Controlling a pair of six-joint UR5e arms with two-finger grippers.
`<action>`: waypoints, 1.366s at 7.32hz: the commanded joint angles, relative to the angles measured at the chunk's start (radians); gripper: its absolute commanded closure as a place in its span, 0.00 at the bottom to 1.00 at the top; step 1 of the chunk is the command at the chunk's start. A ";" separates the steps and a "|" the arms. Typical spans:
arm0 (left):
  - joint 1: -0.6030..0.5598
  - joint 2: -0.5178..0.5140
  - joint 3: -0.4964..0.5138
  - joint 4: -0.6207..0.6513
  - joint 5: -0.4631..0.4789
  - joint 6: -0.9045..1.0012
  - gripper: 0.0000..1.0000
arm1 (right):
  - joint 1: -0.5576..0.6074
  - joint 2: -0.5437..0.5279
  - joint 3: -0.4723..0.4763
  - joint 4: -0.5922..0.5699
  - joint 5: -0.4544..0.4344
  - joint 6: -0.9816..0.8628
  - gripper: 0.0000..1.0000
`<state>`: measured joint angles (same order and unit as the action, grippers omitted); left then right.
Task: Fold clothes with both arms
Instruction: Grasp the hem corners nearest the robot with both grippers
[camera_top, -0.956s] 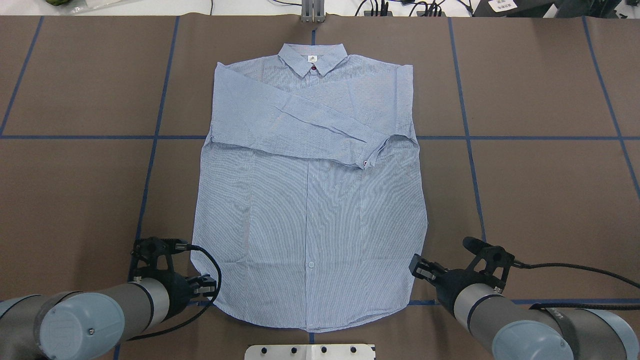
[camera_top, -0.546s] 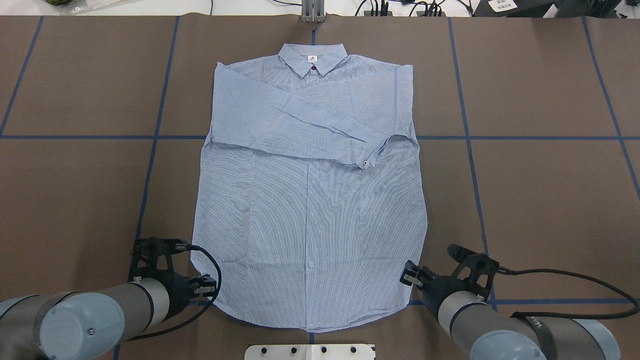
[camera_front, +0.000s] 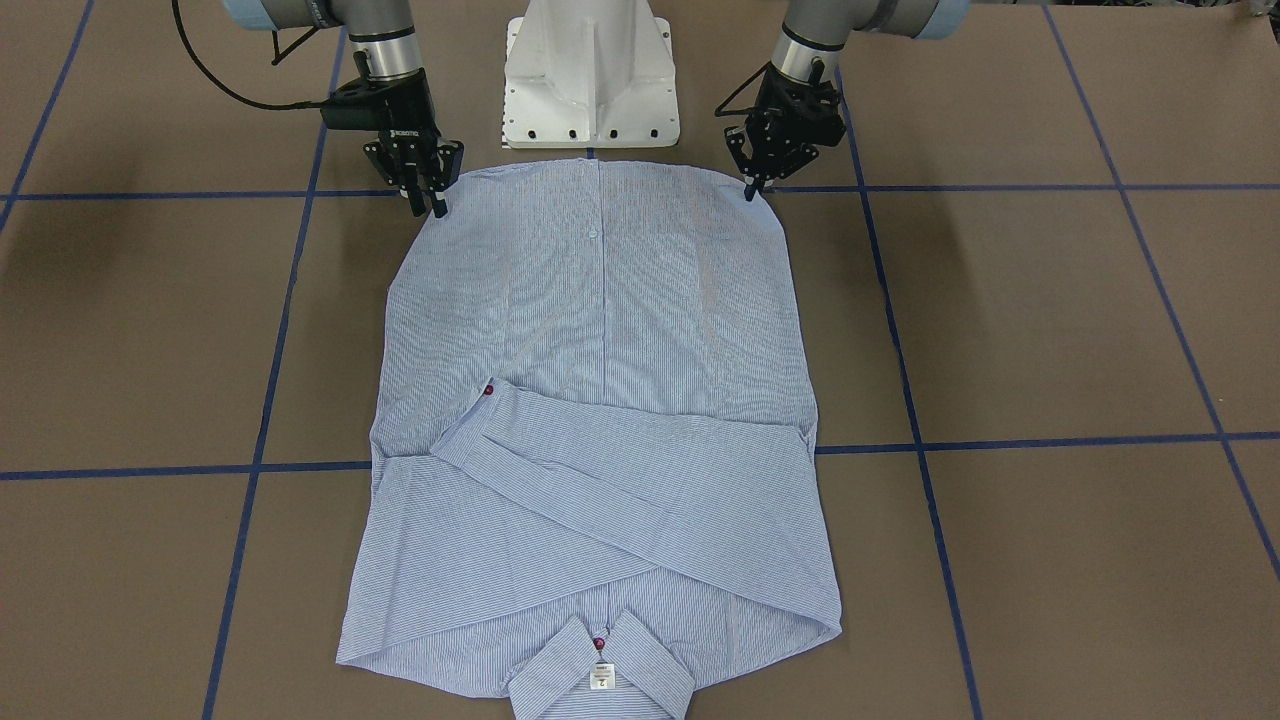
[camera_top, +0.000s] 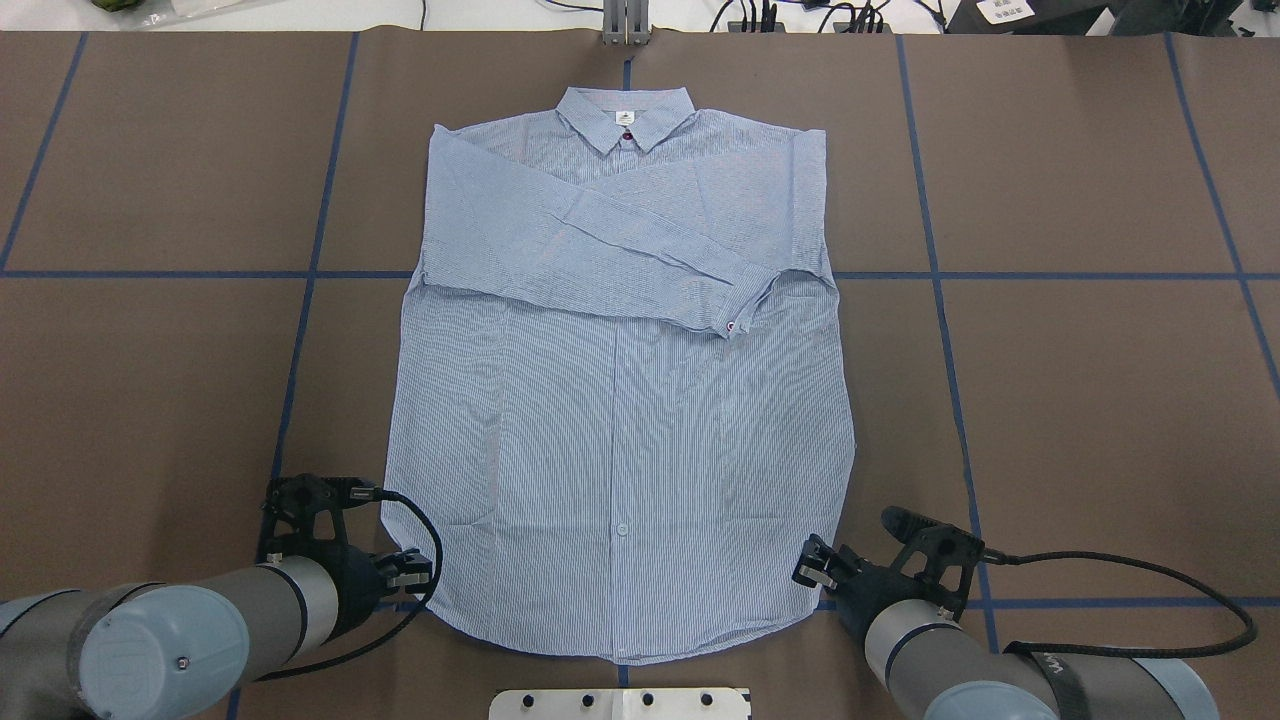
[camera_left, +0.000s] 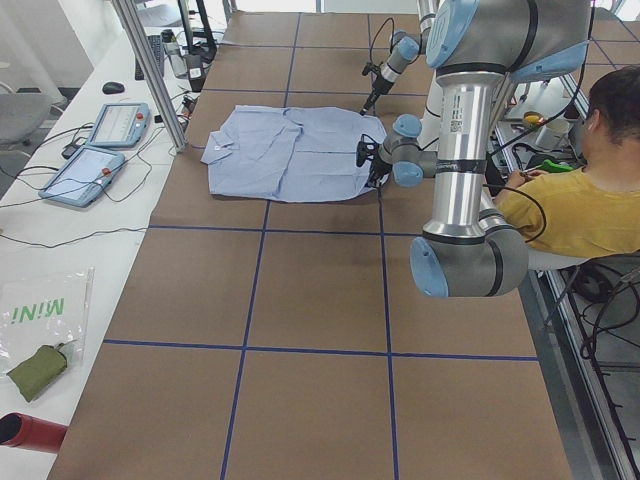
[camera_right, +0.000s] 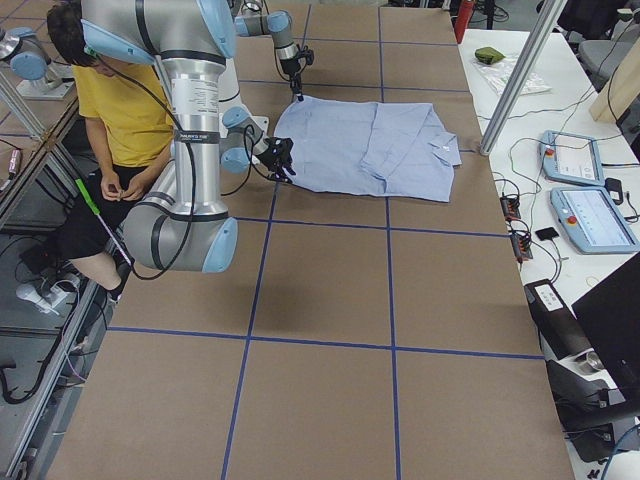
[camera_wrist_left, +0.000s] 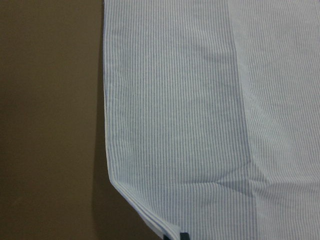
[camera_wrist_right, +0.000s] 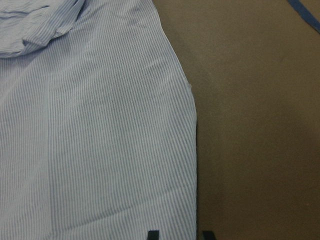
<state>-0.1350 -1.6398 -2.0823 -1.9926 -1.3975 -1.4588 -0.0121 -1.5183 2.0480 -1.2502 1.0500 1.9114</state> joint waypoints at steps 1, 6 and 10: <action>-0.002 0.003 -0.005 0.000 0.000 0.000 1.00 | -0.003 0.015 -0.018 -0.006 -0.002 0.000 0.69; -0.011 0.011 -0.060 0.006 -0.012 0.017 1.00 | 0.021 0.010 0.079 -0.072 0.007 -0.012 1.00; -0.012 0.112 -0.444 0.218 -0.122 0.037 1.00 | -0.075 0.000 0.508 -0.503 0.033 -0.005 1.00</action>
<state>-0.1479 -1.5427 -2.3825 -1.8904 -1.4797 -1.4223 -0.0347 -1.5183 2.3840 -1.5789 1.0666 1.9019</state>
